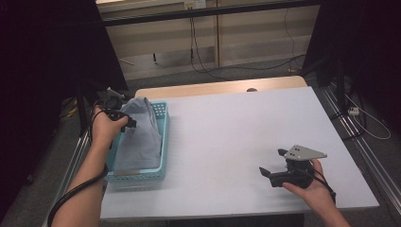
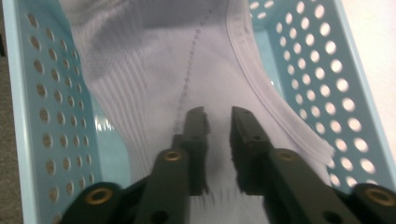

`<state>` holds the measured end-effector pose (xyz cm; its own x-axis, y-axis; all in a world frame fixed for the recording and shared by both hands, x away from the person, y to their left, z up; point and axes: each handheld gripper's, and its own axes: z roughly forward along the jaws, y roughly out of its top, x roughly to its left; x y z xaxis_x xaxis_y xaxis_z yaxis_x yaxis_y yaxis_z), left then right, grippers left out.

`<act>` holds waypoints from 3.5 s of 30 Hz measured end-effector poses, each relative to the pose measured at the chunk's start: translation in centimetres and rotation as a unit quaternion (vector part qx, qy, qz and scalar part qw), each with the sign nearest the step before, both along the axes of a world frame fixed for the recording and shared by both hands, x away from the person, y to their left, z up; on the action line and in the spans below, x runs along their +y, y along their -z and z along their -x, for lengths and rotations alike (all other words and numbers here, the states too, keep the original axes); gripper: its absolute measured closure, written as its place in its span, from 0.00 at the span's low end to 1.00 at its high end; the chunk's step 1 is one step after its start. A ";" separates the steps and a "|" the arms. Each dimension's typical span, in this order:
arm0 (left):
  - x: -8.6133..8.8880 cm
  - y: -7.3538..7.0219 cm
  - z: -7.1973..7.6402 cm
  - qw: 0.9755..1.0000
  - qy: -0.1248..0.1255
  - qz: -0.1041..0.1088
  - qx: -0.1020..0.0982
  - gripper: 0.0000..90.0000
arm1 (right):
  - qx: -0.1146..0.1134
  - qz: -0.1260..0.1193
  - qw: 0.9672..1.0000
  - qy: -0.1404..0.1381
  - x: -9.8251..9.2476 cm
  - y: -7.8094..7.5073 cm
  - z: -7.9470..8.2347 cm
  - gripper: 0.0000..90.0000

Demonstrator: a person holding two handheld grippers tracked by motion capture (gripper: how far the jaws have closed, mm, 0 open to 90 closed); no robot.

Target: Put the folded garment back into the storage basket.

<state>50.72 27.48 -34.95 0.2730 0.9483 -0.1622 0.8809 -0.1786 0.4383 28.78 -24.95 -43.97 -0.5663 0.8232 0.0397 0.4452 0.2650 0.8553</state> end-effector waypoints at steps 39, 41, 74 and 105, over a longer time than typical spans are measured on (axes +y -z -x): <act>-1.6 3.7 -2.7 1.000 0.001 0.001 -0.024 1.00 | 0.009 0.002 1.000 0.000 0.1 0.5 -0.4 0.06; -1.7 3.9 -2.8 1.000 0.000 0.002 -0.023 1.00 | 0.009 0.002 1.000 0.000 0.0 0.5 -0.4 0.06; -2.1 5.5 -2.8 1.000 -0.004 -0.002 -0.028 1.00 | 0.009 0.003 1.000 -0.001 0.0 0.5 -0.5 0.06; -2.7 7.5 -3.0 1.000 0.003 -0.008 -0.025 1.00 | 0.009 0.004 1.000 -0.007 0.2 0.5 -0.4 0.06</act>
<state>53.74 24.76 -42.40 0.2865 0.9489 -0.1322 0.8565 -0.1919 0.4792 29.20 -24.76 -44.48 -0.5768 0.8157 0.0435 0.4569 0.2780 0.8450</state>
